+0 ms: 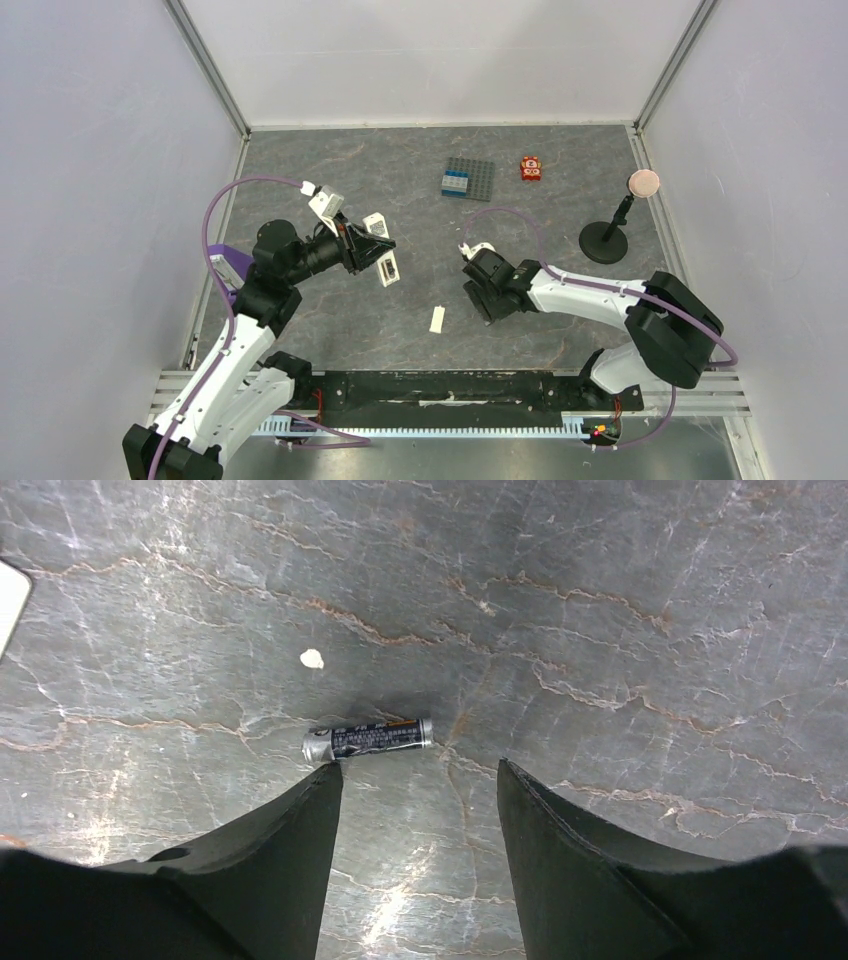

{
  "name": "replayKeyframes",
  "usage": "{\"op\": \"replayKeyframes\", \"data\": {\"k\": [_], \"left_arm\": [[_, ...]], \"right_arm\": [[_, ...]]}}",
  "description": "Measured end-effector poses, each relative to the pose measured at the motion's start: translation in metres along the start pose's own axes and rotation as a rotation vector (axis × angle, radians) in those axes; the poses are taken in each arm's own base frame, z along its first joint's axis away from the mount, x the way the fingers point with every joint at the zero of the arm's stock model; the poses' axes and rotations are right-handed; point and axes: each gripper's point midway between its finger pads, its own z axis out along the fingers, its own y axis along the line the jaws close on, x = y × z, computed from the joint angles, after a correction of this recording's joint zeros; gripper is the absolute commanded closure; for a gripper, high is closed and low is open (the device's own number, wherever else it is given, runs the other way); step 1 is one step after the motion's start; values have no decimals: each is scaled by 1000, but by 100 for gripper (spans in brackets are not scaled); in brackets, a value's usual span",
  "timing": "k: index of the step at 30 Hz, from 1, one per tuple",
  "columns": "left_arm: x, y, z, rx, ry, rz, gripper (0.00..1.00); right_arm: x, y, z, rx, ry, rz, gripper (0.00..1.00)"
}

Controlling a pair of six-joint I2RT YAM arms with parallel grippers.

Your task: Load the batteries into the remote control

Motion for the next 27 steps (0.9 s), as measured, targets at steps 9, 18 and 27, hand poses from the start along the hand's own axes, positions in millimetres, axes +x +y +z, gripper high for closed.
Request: {"op": "replayKeyframes", "data": {"k": [9, 18, 27], "left_arm": [[1, 1, 0, -8, 3, -4, 98], [4, 2, -2, -14, 14, 2, 98], [5, 3, -2, -18, 19, 5, 98]], "right_arm": [[-19, 7, 5, -23, -73, 18, 40], [-24, 16, 11, -56, -64, -21, 66], [-24, 27, 12, -111, -25, 8, 89]]}}
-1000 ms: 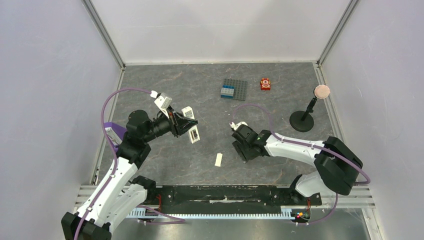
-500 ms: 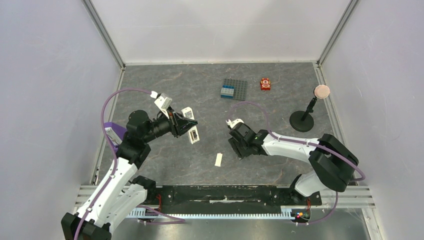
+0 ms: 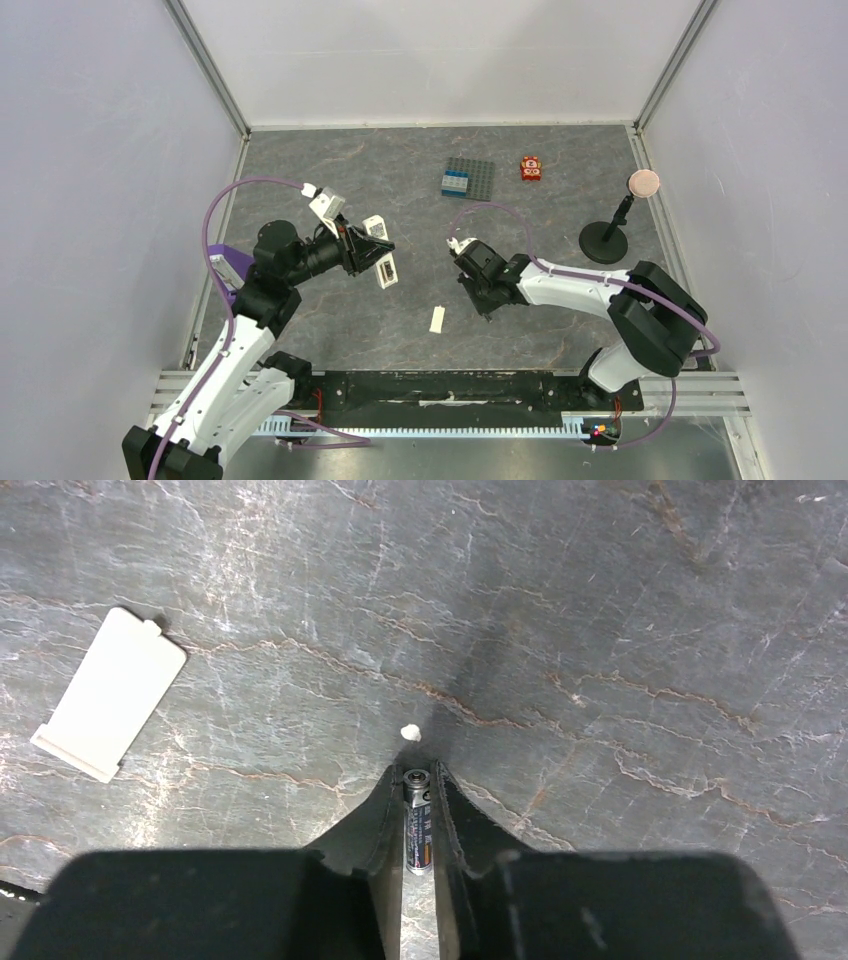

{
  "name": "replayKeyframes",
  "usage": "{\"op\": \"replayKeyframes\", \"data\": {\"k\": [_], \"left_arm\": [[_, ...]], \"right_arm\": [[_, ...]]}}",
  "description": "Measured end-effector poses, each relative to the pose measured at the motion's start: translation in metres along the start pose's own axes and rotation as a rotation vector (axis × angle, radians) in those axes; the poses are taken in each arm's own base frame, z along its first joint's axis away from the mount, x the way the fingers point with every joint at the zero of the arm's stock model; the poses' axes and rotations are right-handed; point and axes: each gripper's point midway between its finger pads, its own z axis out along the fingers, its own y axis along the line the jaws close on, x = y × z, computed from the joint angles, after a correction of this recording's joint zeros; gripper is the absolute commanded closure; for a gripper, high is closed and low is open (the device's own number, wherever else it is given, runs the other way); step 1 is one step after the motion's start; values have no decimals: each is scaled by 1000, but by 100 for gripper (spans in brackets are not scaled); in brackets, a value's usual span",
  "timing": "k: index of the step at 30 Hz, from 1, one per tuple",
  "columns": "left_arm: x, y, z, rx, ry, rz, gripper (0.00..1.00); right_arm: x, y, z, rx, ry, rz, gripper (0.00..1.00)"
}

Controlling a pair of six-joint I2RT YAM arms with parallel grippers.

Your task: Load the batteries into the remote control

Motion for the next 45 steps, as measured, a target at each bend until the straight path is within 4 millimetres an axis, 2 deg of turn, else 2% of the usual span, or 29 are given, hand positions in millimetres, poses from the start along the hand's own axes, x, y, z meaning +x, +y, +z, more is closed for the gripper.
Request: {"op": "replayKeyframes", "data": {"k": [8, 11, 13, 17, 20, 21, 22, 28, 30, 33, 37, 41, 45], "left_arm": [[5, 4, 6, -4, 22, -58, 98], [6, 6, 11, -6, 23, -116, 98], [5, 7, 15, -4, 19, -159, 98], [6, 9, 23, 4, 9, -245, 98], [3, 9, 28, 16, -4, -308, 98], [1, 8, 30, 23, -14, -327, 98], [-2, 7, 32, 30, -25, -347, 98], [-21, -1, 38, 93, -99, -453, 98], [-25, -3, 40, 110, -116, -491, 98], [-29, -3, 43, 120, -128, -543, 98], [-31, -4, 45, 127, -132, -606, 98], [-31, -4, 47, 128, -127, -650, 98], [-32, -5, 47, 130, -127, -672, 98]], "right_arm": [[-3, -2, -1, 4, -13, 39, 94], [-15, -7, -7, 19, -75, 72, 94], [-32, -7, -21, 4, -154, 104, 95], [-77, 3, -63, -84, -368, 163, 95], [-116, 18, -104, -198, -543, 197, 95], [-135, 26, -126, -256, -628, 208, 95], [-142, 29, -134, -275, -658, 211, 95], [-194, 64, -217, -498, -916, 206, 94], [-200, 73, -236, -562, -967, 198, 94], [-206, 82, -254, -622, -1008, 187, 94], [-210, 90, -269, -669, -1039, 172, 93], [-209, 98, -275, -694, -1047, 157, 93], [-207, 106, -270, -699, -1032, 133, 93]]}}
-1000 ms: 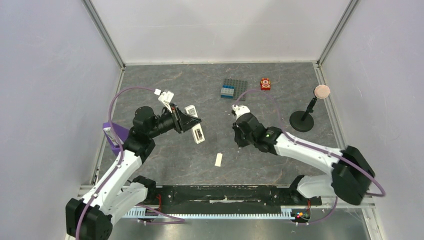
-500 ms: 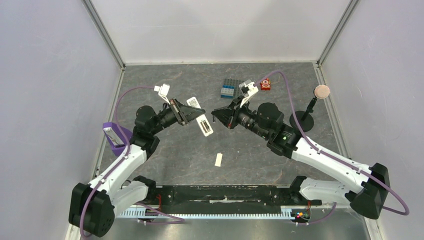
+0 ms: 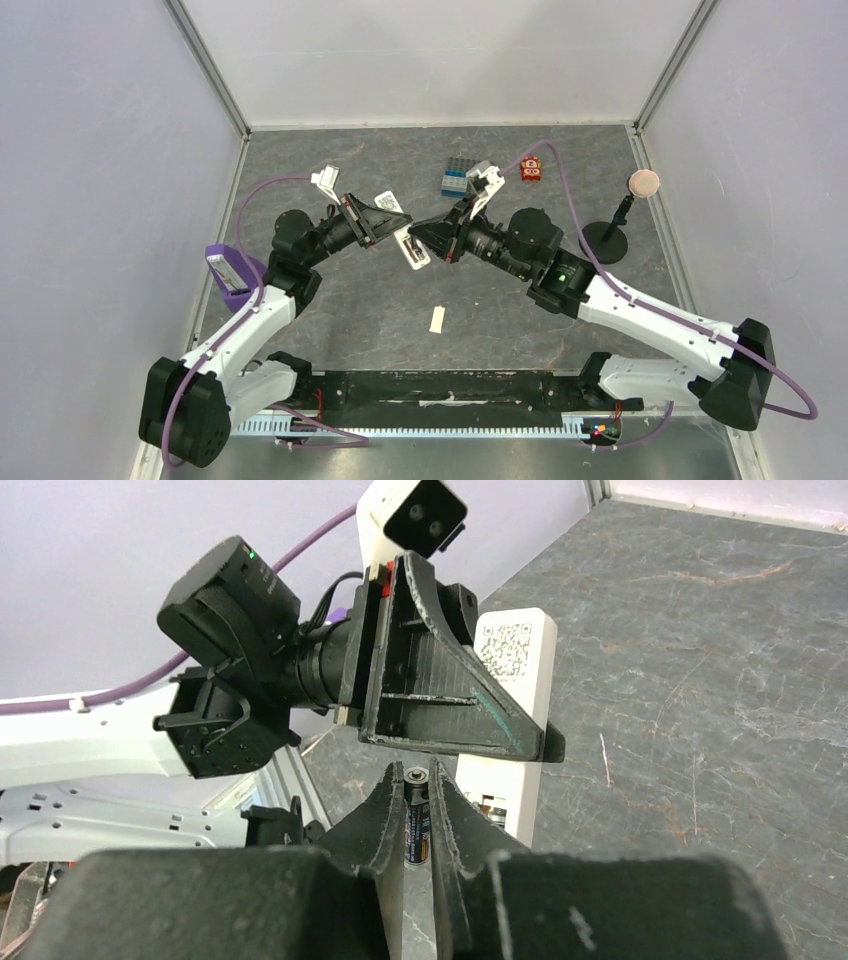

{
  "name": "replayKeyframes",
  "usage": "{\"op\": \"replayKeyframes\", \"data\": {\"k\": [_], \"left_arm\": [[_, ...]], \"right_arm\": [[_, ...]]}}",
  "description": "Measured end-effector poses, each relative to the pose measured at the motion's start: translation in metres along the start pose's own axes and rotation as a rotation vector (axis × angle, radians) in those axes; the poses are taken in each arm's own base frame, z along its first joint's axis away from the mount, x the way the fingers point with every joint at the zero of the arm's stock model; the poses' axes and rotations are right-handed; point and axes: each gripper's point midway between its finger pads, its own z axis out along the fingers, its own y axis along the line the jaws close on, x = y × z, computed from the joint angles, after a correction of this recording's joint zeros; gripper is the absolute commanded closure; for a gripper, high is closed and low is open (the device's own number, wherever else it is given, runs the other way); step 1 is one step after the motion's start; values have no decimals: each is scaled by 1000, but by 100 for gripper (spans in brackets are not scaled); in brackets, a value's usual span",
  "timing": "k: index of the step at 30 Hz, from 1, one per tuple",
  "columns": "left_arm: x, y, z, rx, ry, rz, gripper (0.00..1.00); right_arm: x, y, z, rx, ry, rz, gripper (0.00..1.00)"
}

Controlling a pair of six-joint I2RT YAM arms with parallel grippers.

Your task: Load the batteries into the remote control

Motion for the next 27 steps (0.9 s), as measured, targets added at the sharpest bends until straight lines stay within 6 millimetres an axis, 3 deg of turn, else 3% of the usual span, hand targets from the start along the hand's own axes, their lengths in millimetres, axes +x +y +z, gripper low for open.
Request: {"op": "replayKeyframes", "data": {"k": [9, 27], "left_arm": [[-1, -5, 0, 14, -5, -23, 98], [-2, -8, 3, 42, -3, -19, 98]], "right_arm": [[26, -2, 9, 13, 64, -46, 93], [32, -16, 12, 67, 72, -127, 90]]}}
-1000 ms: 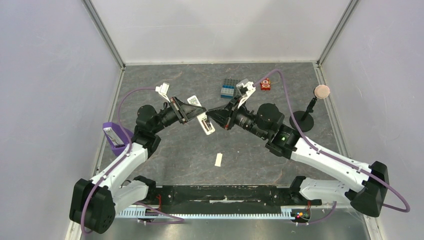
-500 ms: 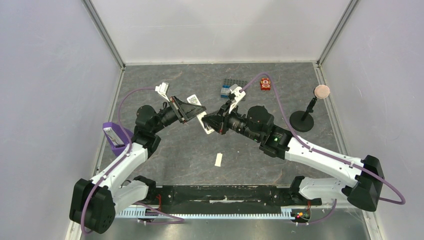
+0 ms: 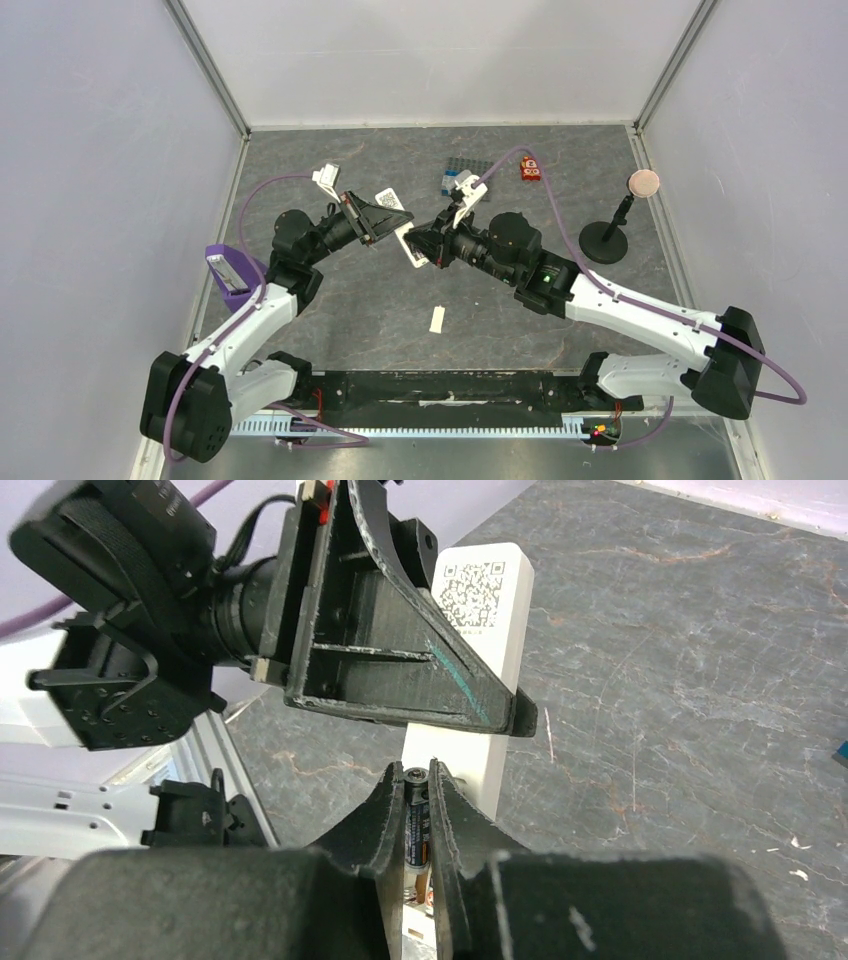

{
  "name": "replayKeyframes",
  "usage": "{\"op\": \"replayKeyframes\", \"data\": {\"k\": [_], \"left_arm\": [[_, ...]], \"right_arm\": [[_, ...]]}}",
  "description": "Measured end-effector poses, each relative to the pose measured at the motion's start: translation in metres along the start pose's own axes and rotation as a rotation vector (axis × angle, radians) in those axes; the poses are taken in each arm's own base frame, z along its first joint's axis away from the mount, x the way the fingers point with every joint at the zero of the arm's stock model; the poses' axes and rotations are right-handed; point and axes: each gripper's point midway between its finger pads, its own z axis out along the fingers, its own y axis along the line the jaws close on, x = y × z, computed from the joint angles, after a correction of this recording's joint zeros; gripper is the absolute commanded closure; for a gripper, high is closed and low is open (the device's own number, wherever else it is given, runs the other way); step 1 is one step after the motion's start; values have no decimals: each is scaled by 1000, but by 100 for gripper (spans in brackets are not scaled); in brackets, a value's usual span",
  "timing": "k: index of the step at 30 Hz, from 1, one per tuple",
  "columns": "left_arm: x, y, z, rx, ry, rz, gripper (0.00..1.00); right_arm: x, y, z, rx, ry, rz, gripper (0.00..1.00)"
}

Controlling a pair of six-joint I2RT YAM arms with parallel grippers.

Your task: Load the batteries into the remote control

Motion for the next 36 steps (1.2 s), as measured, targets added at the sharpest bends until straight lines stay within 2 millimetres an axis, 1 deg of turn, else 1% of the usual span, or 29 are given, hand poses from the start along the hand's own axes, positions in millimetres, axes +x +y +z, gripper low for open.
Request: {"op": "replayKeyframes", "data": {"k": [5, 10, 18, 23, 26, 31, 36], "left_arm": [[2, 1, 1, 4, 15, -7, 98], [2, 1, 1, 7, 14, -6, 98], [1, 1, 1, 6, 8, -5, 98], [1, 2, 1, 4, 5, -6, 98], [1, 2, 1, 2, 4, -7, 98], [-1, 3, 2, -2, -4, -7, 98], [-2, 4, 2, -2, -14, -4, 98]], "right_arm": [[10, -1, 5, 4, 23, -32, 89], [9, 0, 6, 9, 36, -62, 86], [10, -1, 8, 25, 82, -77, 85], [16, -3, 7, 35, 114, -76, 84], [16, -3, 7, 36, 116, -73, 79], [18, -3, 8, 39, 124, -60, 66], [14, 1, 10, 44, 131, -48, 59]]}}
